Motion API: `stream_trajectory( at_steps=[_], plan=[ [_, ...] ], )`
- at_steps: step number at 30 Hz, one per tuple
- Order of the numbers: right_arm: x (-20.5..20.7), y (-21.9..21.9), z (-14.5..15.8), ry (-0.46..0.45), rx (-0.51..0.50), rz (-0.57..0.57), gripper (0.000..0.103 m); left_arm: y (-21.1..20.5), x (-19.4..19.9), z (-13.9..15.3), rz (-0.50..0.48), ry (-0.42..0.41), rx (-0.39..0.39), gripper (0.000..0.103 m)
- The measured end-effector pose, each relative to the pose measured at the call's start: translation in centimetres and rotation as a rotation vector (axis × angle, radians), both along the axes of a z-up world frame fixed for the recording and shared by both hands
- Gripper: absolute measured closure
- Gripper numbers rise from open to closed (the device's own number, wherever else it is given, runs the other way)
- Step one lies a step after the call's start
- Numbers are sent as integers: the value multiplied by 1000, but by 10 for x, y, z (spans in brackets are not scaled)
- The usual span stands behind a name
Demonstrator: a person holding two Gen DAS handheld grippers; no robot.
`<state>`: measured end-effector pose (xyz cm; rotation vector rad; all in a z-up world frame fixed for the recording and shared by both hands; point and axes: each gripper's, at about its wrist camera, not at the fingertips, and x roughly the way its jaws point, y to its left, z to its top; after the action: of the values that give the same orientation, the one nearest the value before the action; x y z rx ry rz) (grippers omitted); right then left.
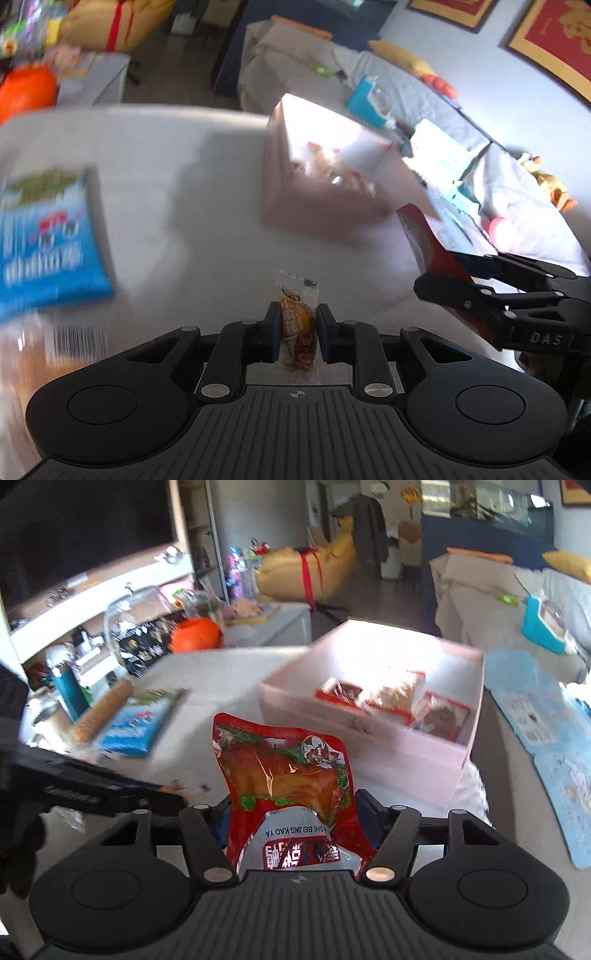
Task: Organize snacks
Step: 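Lift the red packet with the right tool while the left tool lifts the orange snack, then drop the orange snack and red packet into the pink box with both tools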
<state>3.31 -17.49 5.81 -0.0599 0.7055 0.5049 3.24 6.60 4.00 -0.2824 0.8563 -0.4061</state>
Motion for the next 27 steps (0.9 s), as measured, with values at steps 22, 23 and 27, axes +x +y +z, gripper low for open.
stream_trajectory(
  at_steps=[22,23,27],
  plan=[
    [135,2,116,-196,-129,-150,9,-73,155,29,-32,-83,-62,76],
    [142,1,108,-163,-155,-170,9,-69,152,25,-28,-82,-70,76],
    [143,-14,86,-101,-112,-206,9,-36,119,30,-15,-113,-94,76]
  ],
)
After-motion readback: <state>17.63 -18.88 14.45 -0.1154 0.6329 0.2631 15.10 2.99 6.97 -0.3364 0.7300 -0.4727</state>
